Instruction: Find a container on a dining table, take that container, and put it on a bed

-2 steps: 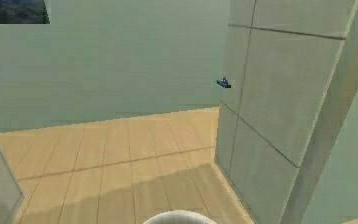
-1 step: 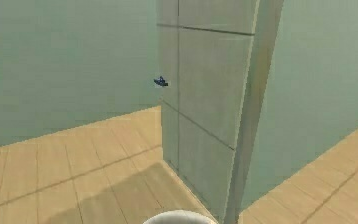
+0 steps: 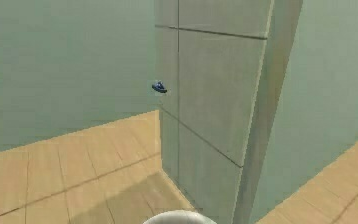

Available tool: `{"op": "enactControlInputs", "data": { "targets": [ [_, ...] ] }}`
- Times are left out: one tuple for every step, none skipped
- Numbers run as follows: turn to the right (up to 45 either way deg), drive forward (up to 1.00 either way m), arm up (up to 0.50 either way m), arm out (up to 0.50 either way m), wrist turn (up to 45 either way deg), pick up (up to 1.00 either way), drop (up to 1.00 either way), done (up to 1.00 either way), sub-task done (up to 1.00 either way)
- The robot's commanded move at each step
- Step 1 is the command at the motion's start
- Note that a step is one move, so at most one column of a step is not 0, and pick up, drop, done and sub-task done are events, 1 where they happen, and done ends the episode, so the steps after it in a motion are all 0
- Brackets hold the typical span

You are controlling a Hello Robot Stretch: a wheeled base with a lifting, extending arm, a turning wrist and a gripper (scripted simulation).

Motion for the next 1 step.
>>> {"op": "enactControlInputs", "data": {
  "targets": [
    [45.0,0.0,0.0,0.0,0.0,0.0,0.0,0.0,0.0]
  ]
}}
